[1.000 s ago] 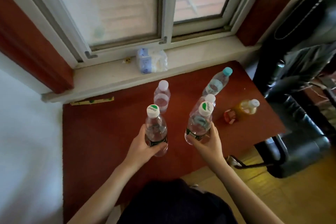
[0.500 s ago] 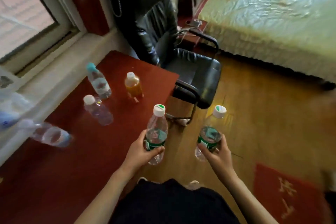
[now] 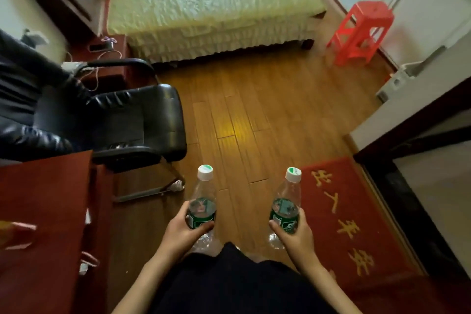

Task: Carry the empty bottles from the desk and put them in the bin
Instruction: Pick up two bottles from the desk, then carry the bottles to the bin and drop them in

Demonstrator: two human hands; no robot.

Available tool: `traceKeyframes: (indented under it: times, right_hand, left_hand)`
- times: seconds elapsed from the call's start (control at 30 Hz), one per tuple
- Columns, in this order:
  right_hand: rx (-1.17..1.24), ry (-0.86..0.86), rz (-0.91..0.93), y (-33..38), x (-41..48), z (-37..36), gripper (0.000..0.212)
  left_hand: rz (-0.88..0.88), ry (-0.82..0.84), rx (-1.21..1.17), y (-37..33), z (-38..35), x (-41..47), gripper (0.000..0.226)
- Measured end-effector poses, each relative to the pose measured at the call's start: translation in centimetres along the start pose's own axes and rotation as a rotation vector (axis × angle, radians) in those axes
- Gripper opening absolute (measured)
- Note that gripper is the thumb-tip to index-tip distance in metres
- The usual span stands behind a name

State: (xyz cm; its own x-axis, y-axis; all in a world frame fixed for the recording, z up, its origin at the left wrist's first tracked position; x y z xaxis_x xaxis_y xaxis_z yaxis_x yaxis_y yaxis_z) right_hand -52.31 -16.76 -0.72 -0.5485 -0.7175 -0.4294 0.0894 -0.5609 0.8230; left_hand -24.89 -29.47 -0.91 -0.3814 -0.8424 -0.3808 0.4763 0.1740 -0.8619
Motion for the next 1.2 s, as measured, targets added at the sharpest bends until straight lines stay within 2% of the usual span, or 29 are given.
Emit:
traceKeyframes:
  times: [0.2,0.43,0.53,0.63,0.83,0.97,1.2]
  right_hand:
    - [0.057,-0.118,-0.043,1.5,8.2,3.8,0.052]
    - [0.069,-0.24,-0.043,5.9,23.1,7.9,0.054]
    - [0.069,-0.291,-0.07,8.4,29.8,10.3,0.058]
    - [0.082,-0.346,-0.11,10.9,34.9,13.5,0.074]
    - [0.192,-0.503,-0.18,13.8,42.4,20.4,0.056]
    - [0.237,-0.594,-0.242,13.6,47.5,24.6,0.049]
    - [0.301,-0.607,-0.285,13.7,62.4,33.7,0.054]
  left_hand:
    - [-0.04,0.059,0.067,-4.9,-1.1,9.3,0.054]
    - [-0.065,0.098,0.095,-9.9,-3.3,25.9,0.052]
    - [-0.101,0.145,0.097,-14.1,-4.7,34.4,0.048]
    - [-0.171,0.228,0.109,-20.6,-7.1,42.0,0.046]
    - [-0.281,0.419,0.148,-32.3,-14.0,54.7,0.049]
    - [-0.296,0.459,0.16,-36.8,-19.2,62.0,0.05]
    - [-0.23,0.451,0.161,-42.6,-28.6,74.7,0.052]
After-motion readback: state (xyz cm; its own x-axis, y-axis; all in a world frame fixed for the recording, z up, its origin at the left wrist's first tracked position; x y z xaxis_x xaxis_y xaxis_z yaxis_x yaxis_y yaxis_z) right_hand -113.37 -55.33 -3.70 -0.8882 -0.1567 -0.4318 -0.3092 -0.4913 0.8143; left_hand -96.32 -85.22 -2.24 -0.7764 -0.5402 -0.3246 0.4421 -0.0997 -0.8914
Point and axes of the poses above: each hand's wrist, its own x-axis towards the middle knuckle, its own z-axis out of the back of the hand, y = z × x, the point moved 8 cm from there along x, towards the middle knuckle, and after that the axes turned 7 degrees about -z, right-handed, at the moved point
